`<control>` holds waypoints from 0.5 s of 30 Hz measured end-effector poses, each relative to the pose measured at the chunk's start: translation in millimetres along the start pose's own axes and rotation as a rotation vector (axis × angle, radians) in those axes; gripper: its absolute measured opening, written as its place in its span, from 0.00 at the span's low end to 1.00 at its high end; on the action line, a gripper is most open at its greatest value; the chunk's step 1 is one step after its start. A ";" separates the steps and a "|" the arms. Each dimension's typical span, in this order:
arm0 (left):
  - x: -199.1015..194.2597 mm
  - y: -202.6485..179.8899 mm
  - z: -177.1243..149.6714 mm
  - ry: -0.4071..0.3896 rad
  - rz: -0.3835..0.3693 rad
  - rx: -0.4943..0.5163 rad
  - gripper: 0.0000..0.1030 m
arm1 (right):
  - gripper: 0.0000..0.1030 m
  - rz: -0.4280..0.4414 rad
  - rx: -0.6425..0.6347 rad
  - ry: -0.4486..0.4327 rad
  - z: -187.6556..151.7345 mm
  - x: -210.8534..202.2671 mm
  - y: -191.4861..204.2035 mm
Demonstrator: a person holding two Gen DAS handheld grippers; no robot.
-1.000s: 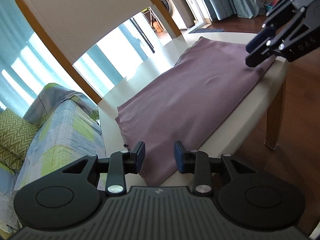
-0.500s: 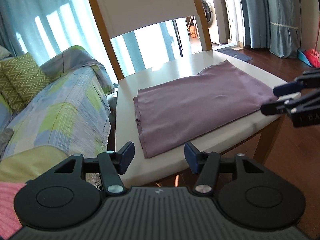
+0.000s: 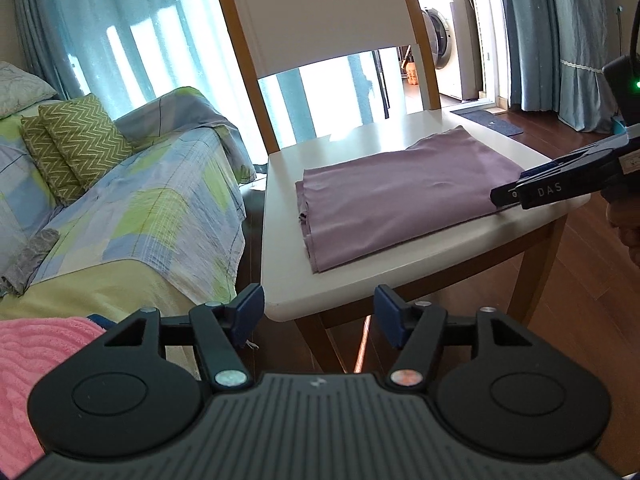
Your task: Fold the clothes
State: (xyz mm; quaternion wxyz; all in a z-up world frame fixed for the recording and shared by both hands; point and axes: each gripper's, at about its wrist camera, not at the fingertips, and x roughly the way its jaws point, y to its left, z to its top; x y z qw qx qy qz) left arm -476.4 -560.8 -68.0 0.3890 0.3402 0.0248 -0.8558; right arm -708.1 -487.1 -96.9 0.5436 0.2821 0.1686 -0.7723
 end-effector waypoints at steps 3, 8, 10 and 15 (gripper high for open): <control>-2.7 -1.4 -1.8 -0.003 -0.004 -0.015 0.64 | 0.45 -0.007 0.010 -0.006 3.2 -0.8 0.0; -4.5 1.0 -2.1 -0.003 0.009 -0.110 0.76 | 0.91 -0.031 -0.006 -0.060 0.8 -24.2 6.5; -5.5 2.1 -2.4 0.005 0.014 -0.166 0.86 | 0.96 -0.044 0.018 -0.058 -1.1 -32.2 7.0; -5.2 7.7 -4.5 0.022 -0.037 -0.285 0.99 | 0.99 -0.081 0.008 -0.019 -14.6 -50.4 12.6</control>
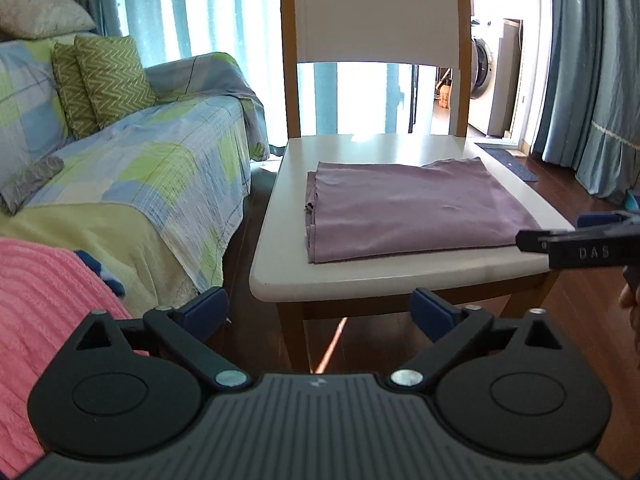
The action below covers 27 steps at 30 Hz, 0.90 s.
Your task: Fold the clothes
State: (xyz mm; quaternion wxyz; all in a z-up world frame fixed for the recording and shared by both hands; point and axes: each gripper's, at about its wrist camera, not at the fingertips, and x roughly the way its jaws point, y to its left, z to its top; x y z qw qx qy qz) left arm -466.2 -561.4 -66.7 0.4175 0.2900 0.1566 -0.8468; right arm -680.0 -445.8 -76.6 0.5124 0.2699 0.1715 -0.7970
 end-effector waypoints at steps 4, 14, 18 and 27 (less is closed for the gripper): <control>2.3 -3.0 -0.5 0.011 -0.016 -0.003 0.99 | 0.99 -0.014 0.014 0.033 -11.9 -3.2 0.2; 0.7 6.0 -4.1 0.071 -0.015 -0.107 0.99 | 0.99 0.020 0.040 0.047 -18.0 -17.9 16.8; -0.7 4.5 -1.7 0.068 -0.006 -0.102 0.99 | 0.99 0.023 0.040 0.056 -17.5 -22.1 18.4; 1.5 -6.0 -1.0 0.081 -0.012 -0.089 0.99 | 0.99 0.020 0.035 0.059 -17.2 -24.7 17.7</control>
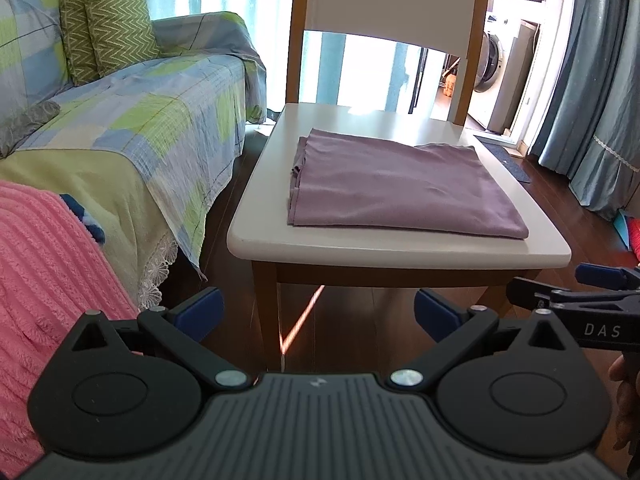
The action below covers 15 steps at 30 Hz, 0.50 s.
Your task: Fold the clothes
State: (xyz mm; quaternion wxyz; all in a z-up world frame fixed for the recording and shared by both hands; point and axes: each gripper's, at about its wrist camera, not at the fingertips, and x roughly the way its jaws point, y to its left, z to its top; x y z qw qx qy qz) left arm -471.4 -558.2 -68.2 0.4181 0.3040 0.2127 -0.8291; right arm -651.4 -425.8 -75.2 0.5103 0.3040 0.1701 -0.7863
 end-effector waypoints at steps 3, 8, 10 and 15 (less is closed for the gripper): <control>0.2 -0.6 0.6 -0.005 -0.019 -0.016 0.99 | 0.99 0.001 -0.005 0.006 -0.2 1.3 0.0; 0.7 -4.7 1.0 -0.028 -0.024 -0.001 0.99 | 0.99 0.003 -0.016 0.010 -1.9 1.7 1.4; 1.1 -7.0 2.2 -0.034 -0.029 0.011 0.99 | 0.99 0.002 -0.022 0.009 -1.8 2.3 1.7; 6.5 -10.9 4.1 -0.021 -0.034 0.015 0.99 | 0.99 0.000 -0.020 0.015 -0.7 4.9 1.0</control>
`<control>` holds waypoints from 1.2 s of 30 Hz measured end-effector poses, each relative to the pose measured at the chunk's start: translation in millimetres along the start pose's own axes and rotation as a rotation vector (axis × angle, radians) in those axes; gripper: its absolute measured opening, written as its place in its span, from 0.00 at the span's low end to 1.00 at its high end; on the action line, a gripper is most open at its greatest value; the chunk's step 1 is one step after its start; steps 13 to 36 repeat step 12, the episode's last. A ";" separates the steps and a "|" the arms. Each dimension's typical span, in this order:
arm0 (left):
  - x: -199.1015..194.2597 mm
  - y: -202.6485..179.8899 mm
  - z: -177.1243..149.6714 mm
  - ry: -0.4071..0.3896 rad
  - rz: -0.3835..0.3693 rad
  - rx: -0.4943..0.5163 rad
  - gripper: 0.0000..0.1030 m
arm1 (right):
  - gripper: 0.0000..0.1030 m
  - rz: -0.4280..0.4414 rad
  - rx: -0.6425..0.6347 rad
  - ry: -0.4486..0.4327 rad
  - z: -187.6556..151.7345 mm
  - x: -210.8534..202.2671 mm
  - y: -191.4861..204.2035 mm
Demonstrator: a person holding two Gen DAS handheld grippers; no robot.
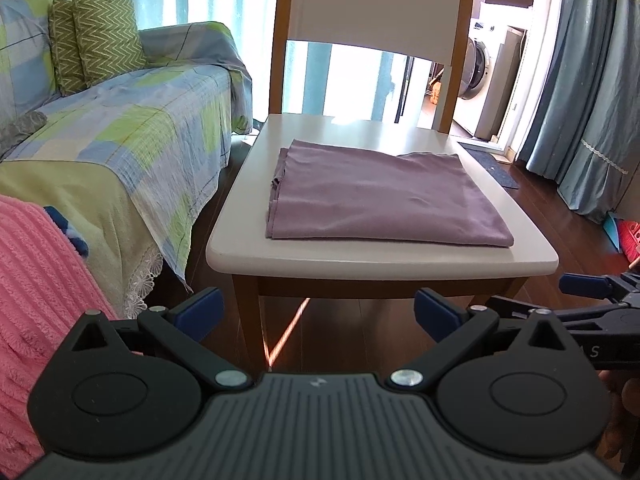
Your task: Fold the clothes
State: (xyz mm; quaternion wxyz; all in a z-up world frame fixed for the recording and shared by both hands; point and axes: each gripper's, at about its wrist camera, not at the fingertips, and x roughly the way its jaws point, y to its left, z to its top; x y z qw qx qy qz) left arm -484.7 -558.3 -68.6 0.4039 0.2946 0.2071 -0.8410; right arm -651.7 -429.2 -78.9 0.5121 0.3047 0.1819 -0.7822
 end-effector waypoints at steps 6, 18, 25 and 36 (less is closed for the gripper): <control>6.5 -3.6 2.9 0.010 0.002 0.007 0.99 | 0.99 0.000 -0.002 -0.001 1.4 1.1 -0.6; 5.9 -2.7 1.6 0.009 -0.006 0.023 0.99 | 0.99 -0.003 0.007 -0.015 5.5 0.0 -2.0; 5.9 -2.7 1.6 0.009 -0.006 0.023 0.99 | 0.99 -0.003 0.007 -0.015 5.5 0.0 -2.0; 5.9 -2.7 1.6 0.009 -0.006 0.023 0.99 | 0.99 -0.003 0.007 -0.015 5.5 0.0 -2.0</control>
